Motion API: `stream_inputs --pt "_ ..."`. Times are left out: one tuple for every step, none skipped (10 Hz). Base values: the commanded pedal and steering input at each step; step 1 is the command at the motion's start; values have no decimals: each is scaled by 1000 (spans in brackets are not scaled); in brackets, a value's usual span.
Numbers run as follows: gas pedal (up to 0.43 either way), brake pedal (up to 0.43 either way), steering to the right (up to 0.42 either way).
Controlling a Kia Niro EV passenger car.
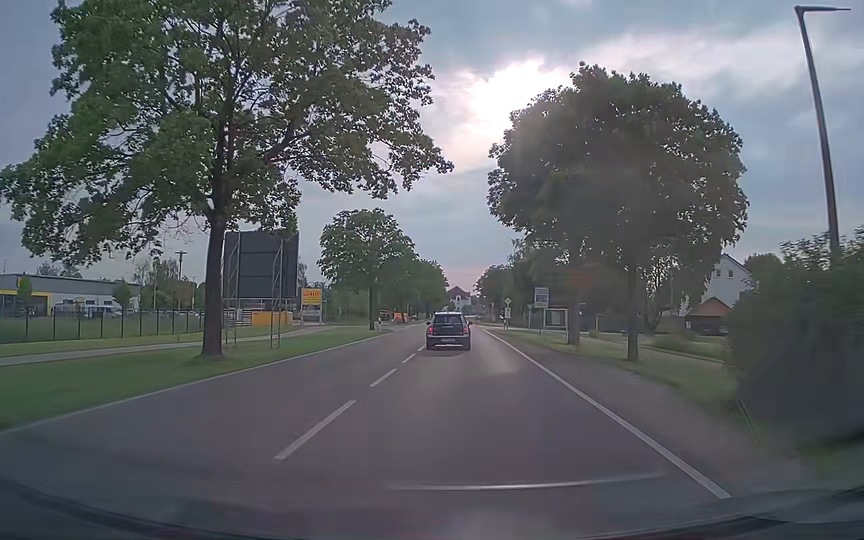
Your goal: Follow the waypoints while adhering to traffic rules and regulations
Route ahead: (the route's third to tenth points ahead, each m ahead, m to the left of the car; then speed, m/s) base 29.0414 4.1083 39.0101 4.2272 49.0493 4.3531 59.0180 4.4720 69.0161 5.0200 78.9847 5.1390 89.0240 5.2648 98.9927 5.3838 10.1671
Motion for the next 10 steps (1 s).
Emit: stream_inputs --pt "189 0 3" --pt "189 0 3" --pt "177 0 3" --pt "169 0 3" --pt "169 0 3" --pt "157 0 2" --pt "150 0 2" --pt "150 0 2" --pt "150 0 2" --pt "150 0 2"
